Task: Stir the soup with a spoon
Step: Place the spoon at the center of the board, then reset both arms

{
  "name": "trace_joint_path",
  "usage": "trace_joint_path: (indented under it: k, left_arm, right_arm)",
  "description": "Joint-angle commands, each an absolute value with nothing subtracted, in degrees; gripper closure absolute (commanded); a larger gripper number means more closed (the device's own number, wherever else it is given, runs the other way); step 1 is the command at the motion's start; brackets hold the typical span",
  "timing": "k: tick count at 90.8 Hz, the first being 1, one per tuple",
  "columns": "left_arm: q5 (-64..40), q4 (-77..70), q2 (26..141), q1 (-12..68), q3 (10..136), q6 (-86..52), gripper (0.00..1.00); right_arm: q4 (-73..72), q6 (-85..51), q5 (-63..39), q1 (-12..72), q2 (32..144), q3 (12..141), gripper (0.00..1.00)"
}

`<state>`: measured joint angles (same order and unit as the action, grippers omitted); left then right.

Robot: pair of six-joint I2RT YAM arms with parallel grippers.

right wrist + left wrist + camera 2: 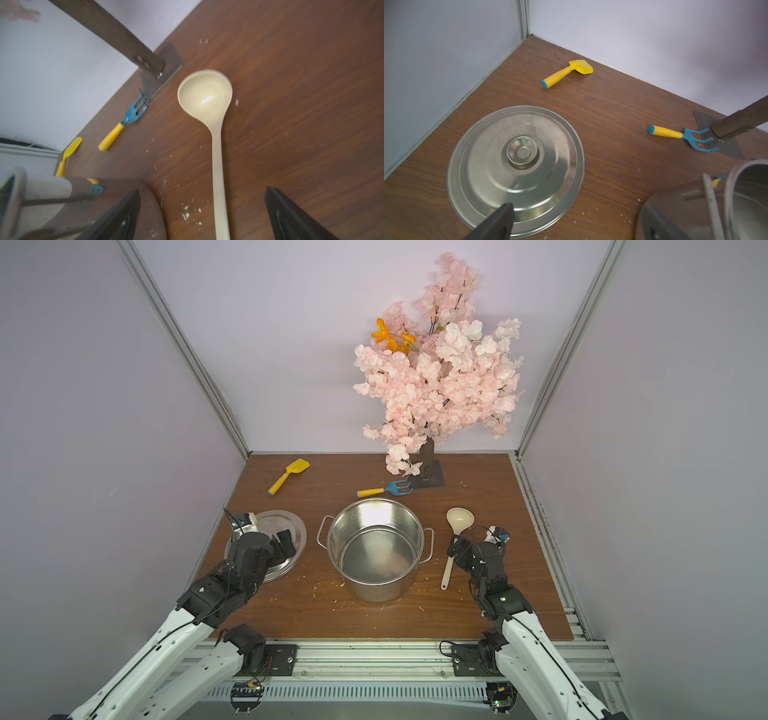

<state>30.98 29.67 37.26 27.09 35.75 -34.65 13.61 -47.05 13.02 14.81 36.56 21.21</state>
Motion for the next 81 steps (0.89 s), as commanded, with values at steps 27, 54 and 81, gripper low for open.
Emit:
trace_joint_path:
  k: [27, 54, 81]
  left_arm:
    - [32.2, -15.9, 33.7, 8.4, 11.7, -18.8, 0.03]
    - [17.8, -46.7, 59.8, -0.7, 10.0, -9.0, 0.03]
    - [9.1, -67.7, 79.3, -0.2, 10.9, -5.0, 0.03]
  right_arm:
    - [-17.1, -20.4, 41.2, 14.1, 37.1, 14.6, 0.01]
    - [-58.9, -6.6, 39.7, 13.0, 61.3, 3.0, 0.01]
    - [-77.1, 0.0, 27.1, 9.3, 82.8, 9.1, 0.01]
